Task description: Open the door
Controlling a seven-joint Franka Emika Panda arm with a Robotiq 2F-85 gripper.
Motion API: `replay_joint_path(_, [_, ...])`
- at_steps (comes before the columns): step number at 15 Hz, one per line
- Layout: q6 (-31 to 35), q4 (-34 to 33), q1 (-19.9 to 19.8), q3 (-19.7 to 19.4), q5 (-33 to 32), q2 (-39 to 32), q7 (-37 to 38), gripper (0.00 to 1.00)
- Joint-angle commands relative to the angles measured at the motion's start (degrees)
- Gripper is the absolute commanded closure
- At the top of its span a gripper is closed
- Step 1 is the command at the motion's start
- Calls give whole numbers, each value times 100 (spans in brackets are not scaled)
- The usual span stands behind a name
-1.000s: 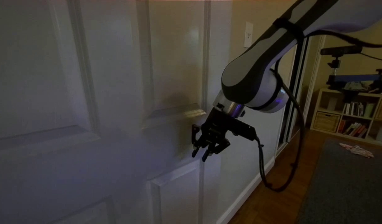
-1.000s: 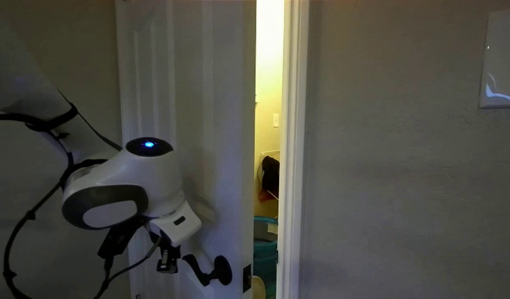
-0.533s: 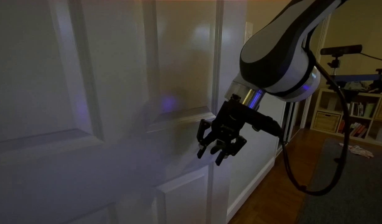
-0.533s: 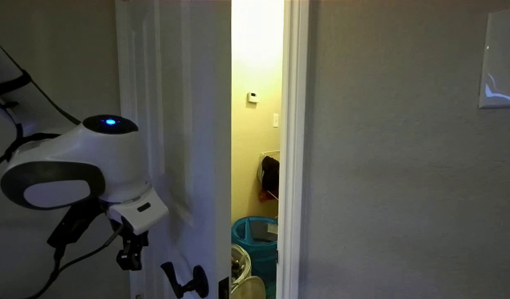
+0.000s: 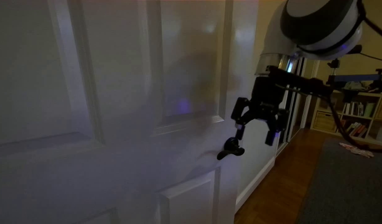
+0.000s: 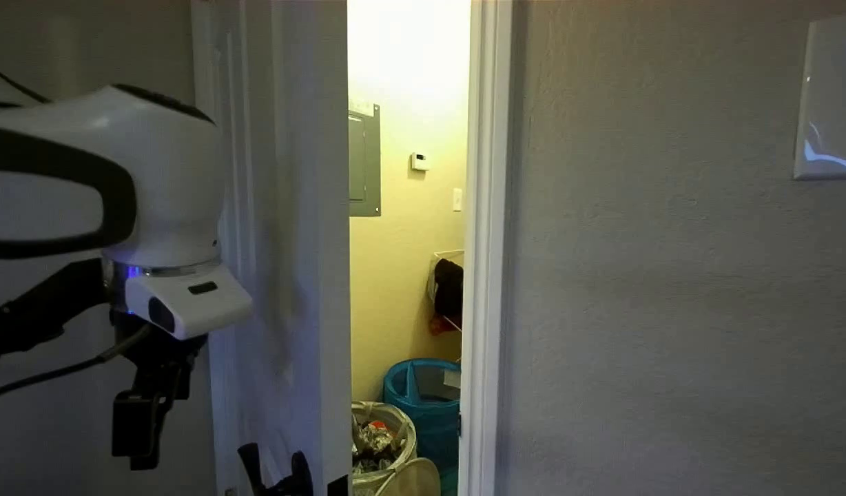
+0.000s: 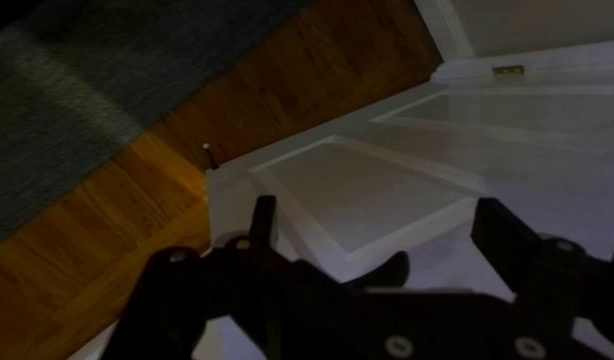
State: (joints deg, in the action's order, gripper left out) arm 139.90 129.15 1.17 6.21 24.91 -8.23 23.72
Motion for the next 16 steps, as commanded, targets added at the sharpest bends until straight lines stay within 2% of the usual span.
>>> replay_joint_path(1, [-1174,665,-13,-379,-821,1260,379,0])
replay_joint_path(4, [-1849,758,-186,-528,-1454,1846,779,0])
replay_joint_path(6, [-2029,724,-339,-573,-1779,2028,947,0])
replay_joint_path(8, [-1869,645,-488,-601,-1979,2001,1024,0])
replay_joint_path(13, [-1294,475,-566,-684,-1799,1636,652,0])
replay_joint_path(14, [-1510,496,-537,-644,-1829,1746,754,0])
replay_joint_path(16, [-1393,477,-532,-657,-1830,1654,755,0])
